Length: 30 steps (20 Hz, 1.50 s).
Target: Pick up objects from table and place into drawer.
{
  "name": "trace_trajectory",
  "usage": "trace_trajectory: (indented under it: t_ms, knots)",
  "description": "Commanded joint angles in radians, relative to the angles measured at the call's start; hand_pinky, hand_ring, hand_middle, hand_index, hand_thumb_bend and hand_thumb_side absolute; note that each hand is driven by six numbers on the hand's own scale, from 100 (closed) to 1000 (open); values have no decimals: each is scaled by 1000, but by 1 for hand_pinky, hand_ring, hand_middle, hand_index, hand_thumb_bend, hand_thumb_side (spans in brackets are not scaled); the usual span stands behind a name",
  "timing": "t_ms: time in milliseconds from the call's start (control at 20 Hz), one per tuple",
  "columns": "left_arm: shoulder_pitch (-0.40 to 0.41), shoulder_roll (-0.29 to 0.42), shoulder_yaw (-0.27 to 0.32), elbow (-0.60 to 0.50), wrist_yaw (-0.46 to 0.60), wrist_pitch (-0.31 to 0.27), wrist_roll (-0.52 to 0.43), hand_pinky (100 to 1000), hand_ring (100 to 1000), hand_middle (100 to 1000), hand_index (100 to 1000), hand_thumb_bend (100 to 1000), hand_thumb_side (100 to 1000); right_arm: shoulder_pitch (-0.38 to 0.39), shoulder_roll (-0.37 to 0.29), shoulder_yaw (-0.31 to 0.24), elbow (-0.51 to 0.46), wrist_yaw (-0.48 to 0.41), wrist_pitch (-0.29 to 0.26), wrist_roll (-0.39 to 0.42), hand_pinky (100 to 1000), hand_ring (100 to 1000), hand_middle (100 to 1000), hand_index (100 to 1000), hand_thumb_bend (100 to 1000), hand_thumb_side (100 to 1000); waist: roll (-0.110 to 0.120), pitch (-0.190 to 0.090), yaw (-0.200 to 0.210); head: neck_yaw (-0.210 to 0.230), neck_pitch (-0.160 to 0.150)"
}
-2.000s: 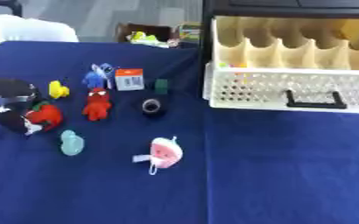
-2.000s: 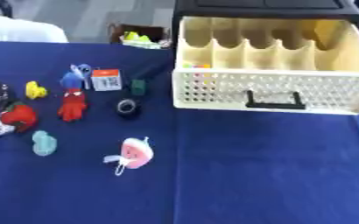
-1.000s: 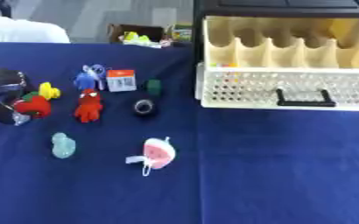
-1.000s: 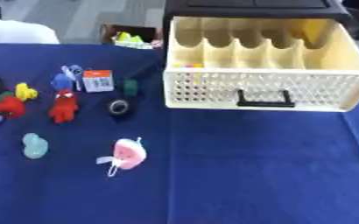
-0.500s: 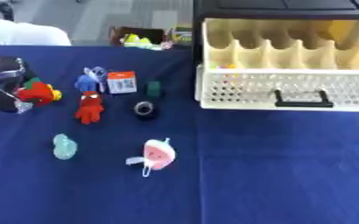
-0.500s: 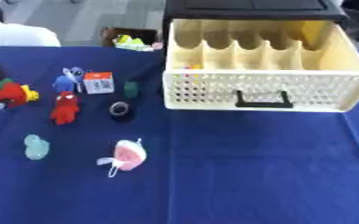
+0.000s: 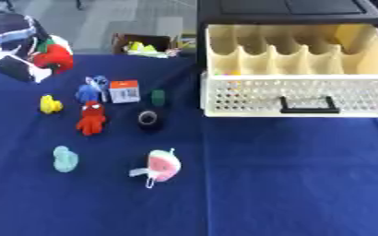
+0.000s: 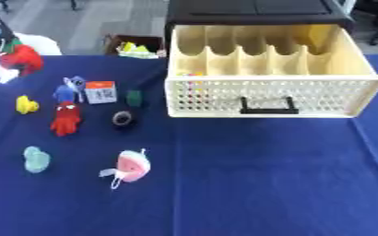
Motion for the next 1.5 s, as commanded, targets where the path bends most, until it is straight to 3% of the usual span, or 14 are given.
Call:
trace_trajectory:
  t_ms: [50, 300, 550, 950, 1500]
  knots:
    - [-55, -16, -1, -27, 15, 12, -6, 100, 290, 380, 461, 100, 246, -14, -25, -6, -14, 4, -3, 4, 777, 517, 424, 729, 100, 1000, 1, -28, -2, -21, -10]
    - [-111, -69, -8, -47, 20, 24, -13, 100, 287, 380, 457, 100, 247, -20, -24, -3, -14, 5, -4, 8, 776, 519, 427, 730, 100, 1000, 4, -33, -5, -62, -21]
    - [-123, -83, -9, -57, 27, 36, -20, 100, 287, 380, 457, 100, 247, -23, -24, -3, -14, 5, -4, 8, 776, 519, 427, 730, 100, 1000, 4, -33, -5, -68, -22]
    - [-233, -233, -27, -81, 65, 71, -36, 100, 278, 379, 461, 100, 252, -38, -19, 4, -14, 4, -8, 14, 777, 521, 431, 732, 100, 1000, 7, -32, -17, -26, -23]
    - [-281, -329, -49, -101, 83, 89, -39, 100, 275, 378, 459, 100, 253, -46, -12, 7, -14, 2, -11, 18, 776, 522, 432, 731, 100, 1000, 20, -33, -28, 3, -34]
